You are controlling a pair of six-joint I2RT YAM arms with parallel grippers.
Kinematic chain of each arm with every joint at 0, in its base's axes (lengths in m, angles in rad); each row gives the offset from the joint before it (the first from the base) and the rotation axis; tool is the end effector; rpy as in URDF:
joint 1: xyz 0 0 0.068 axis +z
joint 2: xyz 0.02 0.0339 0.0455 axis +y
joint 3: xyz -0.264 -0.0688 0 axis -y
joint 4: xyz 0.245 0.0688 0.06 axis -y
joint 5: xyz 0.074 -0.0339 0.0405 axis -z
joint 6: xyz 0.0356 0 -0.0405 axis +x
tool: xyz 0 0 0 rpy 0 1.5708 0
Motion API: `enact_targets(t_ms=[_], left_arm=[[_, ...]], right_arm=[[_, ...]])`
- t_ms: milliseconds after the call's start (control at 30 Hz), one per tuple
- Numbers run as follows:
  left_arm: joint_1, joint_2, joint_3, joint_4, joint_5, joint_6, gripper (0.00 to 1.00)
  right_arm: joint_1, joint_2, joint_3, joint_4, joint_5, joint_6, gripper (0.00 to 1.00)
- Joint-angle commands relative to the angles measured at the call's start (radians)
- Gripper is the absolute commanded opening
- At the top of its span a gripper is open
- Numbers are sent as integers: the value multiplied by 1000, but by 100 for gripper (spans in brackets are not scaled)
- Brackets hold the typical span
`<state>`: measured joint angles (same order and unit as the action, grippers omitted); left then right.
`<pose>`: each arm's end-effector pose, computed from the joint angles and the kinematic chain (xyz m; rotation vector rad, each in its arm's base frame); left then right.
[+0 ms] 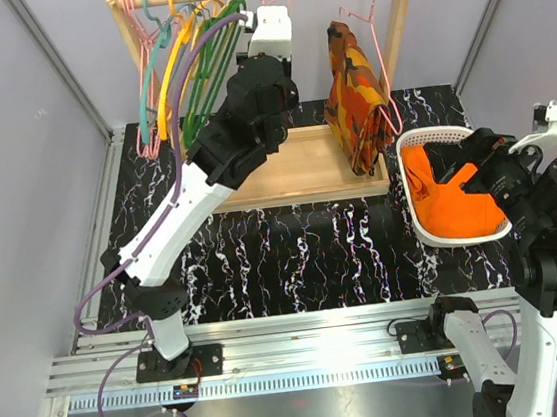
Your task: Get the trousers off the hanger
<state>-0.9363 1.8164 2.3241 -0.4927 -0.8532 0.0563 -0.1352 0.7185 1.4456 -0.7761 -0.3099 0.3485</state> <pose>0.2389 -0.2793 0.5426 0.0999 1.5578 -0.0300 0.0730 0.0010 0.4897 0.1536 1.6261 0.4147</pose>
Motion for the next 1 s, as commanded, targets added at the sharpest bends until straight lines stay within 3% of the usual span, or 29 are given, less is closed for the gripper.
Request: enact_targets(t_ms=[0,200,533,600,633,700,767,900,967], left_arm=[[28,33,47,78,109,14,0],[67,66,8,28,174,-79,0],[105,103,50,-46,304,-141,2],[113,84,46,-60,339,-156,11],[113,77,38,-66,350,-159,32],[113,38,21,-78,367,-179,54],[113,0,-15,-93,402,-203,65],[100,-151,-149,-118,416,-237,77],[96,-209,-256,-132,396,-265,99]], right_arm=[[11,12,-1,23,-72,17,99],[29,29,12,29,-181,20,100],[54,16,-65,15,-130,-3,100],[55,19,-88,5,-136,-6,100],[57,22,-94,-5,-133,-16,99],[75,18,-105,-20,-95,-34,99],[95,21,-108,-54,-49,-75,99],[184,39,-106,-132,130,-155,99],[209,36,-122,-161,184,-186,99]])
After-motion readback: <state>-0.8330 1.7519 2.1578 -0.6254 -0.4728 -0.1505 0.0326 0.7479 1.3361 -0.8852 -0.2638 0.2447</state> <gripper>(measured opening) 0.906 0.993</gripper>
